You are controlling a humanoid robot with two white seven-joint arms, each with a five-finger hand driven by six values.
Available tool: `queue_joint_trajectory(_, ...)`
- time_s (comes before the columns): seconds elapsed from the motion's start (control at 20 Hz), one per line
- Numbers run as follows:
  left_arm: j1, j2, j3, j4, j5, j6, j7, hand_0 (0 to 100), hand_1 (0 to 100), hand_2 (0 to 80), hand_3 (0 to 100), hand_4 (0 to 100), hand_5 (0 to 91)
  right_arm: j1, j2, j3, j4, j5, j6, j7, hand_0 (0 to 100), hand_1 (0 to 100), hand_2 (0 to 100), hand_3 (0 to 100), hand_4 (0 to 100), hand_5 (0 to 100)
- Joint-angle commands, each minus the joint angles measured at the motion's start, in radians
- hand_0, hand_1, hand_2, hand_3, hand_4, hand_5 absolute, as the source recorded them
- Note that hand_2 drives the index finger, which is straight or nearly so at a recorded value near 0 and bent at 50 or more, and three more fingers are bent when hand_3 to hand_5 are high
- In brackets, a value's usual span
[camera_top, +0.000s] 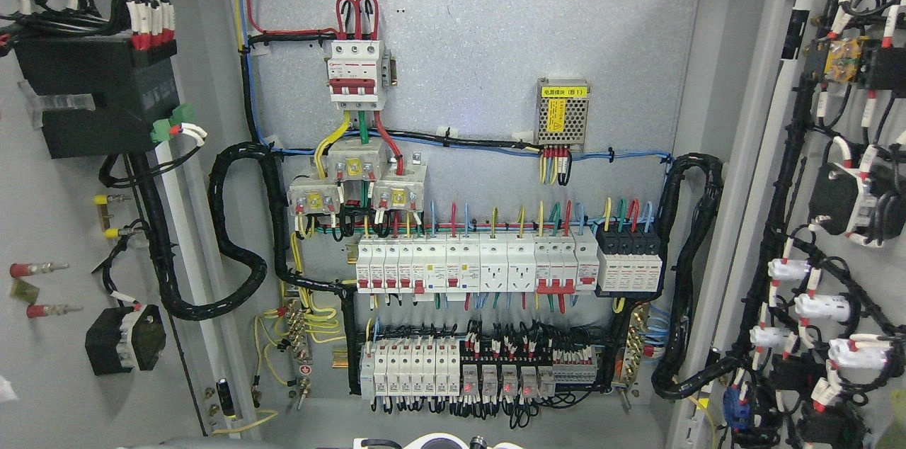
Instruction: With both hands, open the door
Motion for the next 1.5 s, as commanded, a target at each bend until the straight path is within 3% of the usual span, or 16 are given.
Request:
queue_joint_trajectory(0.0,-0.006,0.005,0.001,-0.006,0.001,0.000,0.002,30,0,2.7,3,4,0.0,0.045,0.000,-0.041,-0.025,0.010,-0.005,0.001,22,0,0,0,0,0)
queue_joint_trajectory(0.2,-0.012,0.006,0.002,-0.008,0.001,0.000,0.002,30,0,2.7,3,4,0.0,0.093,0.000,-0.090,-0.050,0.033,-0.011,0.000,22,0,0,0,0,0)
queue_joint_trajectory(0.35,0.001,0.017,0.010,-0.044,0.001,-0.003,0.002,30,0,2.7,3,4,0.0,0.133,-0.006,-0.146,-0.056,0.133,-0.057,0.001,22,0,0,0,0,0)
queue_joint_trajectory(0.45,0.058,0.052,0.010,-0.201,-0.001,-0.008,0.002,30,0,2.7,3,4,0.0,0.169,-0.011,-0.183,-0.073,0.188,-0.068,0.000,22,0,0,0,0,0)
queue_joint_trajectory(0.65,0.150,0.112,0.012,-0.556,-0.004,-0.006,0.002,30,0,2.7,3,4,0.0,0.320,-0.004,-0.298,-0.099,0.317,-0.071,-0.003,22,0,0,0,0,0)
queue_joint_trajectory(0.8,0.201,0.129,0.024,-0.771,-0.004,-0.011,-0.012,30,0,2.7,3,4,0.0,0.413,-0.017,-0.358,-0.153,0.372,-0.129,-0.005,22,0,0,0,0,0)
queue_joint_trajectory(0.9,0.250,0.146,0.050,-0.924,-0.005,-0.009,-0.096,30,0,2.7,3,4,0.0,0.487,-0.046,-0.402,-0.203,0.401,-0.140,-0.008,22,0,0,0,0,0)
queue_joint_trajectory(0.95,0.276,0.146,0.053,-0.996,-0.004,-0.009,-0.178,30,0,2.7,3,4,0.0,0.522,-0.063,-0.415,-0.228,0.414,-0.142,-0.025,22,0,0,0,0,0)
queue_joint_trajectory(1.0,0.299,0.146,0.053,-1.067,-0.004,-0.009,-0.282,30,0,2.7,3,4,0.0,0.576,-0.089,-0.432,-0.264,0.424,-0.145,-0.078,22,0,0,0,0,0)
queue_joint_trajectory(1.1,0.334,0.147,0.055,-1.173,-0.004,-0.008,-0.410,30,0,2.7,3,4,0.0,0.660,-0.136,-0.471,-0.303,0.426,-0.155,-0.170,22,0,0,0,0,0)
queue_joint_trajectory(1.15,0.354,0.147,0.053,-1.243,-0.002,-0.006,-0.427,30,0,2.7,3,4,0.0,0.708,-0.164,-0.494,-0.317,0.426,-0.177,-0.196,22,0,0,0,0,0)
queue_joint_trajectory(1.45,0.406,0.160,0.055,-1.641,-0.001,-0.008,-0.429,30,0,2.7,3,4,0.0,0.904,-0.290,-0.545,-0.328,0.473,-0.410,-0.194,22,0,0,0,0,0)
